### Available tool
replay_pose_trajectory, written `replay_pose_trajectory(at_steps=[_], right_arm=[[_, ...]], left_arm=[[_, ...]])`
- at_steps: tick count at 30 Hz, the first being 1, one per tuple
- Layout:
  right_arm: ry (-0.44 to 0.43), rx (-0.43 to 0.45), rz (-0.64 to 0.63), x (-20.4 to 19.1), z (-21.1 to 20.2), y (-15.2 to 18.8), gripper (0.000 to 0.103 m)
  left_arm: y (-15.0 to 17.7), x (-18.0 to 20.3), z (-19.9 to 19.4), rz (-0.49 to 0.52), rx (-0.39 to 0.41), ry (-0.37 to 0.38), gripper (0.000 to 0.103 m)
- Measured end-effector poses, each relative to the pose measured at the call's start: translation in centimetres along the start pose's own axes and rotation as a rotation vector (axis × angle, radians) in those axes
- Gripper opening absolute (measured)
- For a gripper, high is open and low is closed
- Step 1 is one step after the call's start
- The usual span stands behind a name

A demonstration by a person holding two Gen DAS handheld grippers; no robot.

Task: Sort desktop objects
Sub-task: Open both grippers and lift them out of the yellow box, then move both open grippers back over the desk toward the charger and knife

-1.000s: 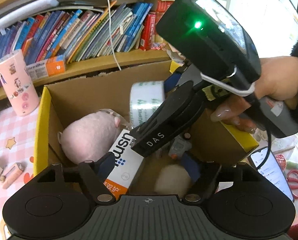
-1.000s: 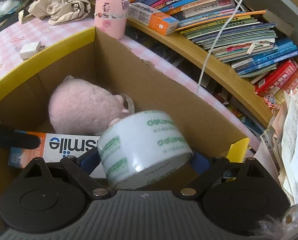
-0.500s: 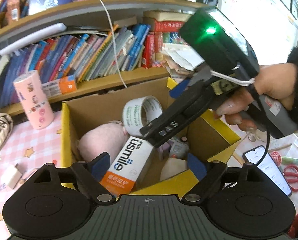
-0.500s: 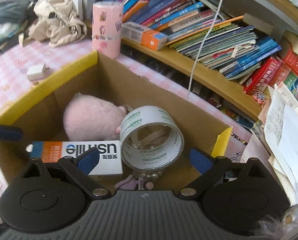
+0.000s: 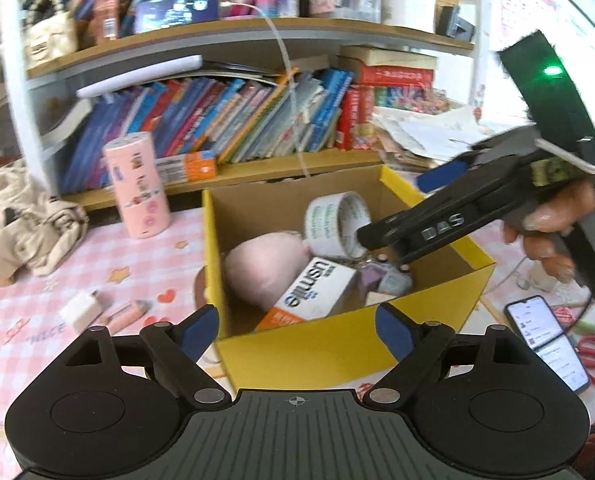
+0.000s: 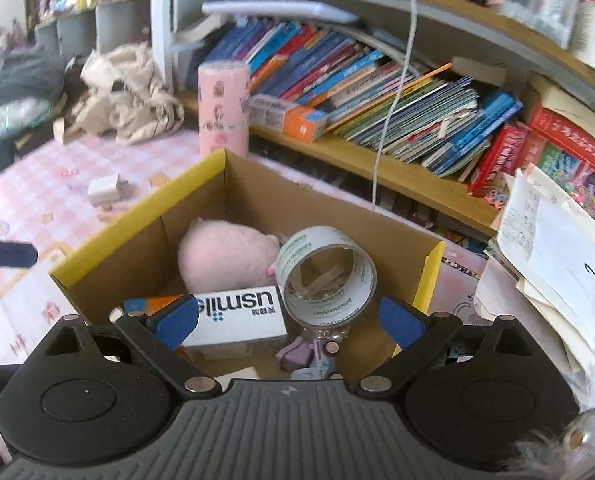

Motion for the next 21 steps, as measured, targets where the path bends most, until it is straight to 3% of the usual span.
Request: replay_pose_trajectory(at_steps=[6,11,16,21], right_arm=[[0.044,0.094,0.137,-0.7,-2.3,1.9,0.098],[0.101,0.14,0.219,-2.1,-3.6,3.6,0.098],[0.157,0.157,0.204,-4.4,-4.4,4.8,0.098],[0.179,0.147,0.273,-6.2,-4.6,5.3,0.098]], left_arm=[[0.3,-0.8,-0.8,-0.033,0.027,-0.031,0.088],[0.0,-1.0,-0.8,-0.018,0.043,-0.01,0.088],[0.2,-1.8,-1.2,0.013,0.05,0.024,0.088],[0.7,-3.1,-1.7,0.032,0.055,0.056,0.088]])
Point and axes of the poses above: each gripper's, at about its wrist camera, not at the fingertips, and z roughly the way its jaws point, x to its right, y to its underside, the point moved 3 cm from there along z, roughly the way its jaws point, and after that the axes turned 8 degrees about -x, right-handed, at the moved point
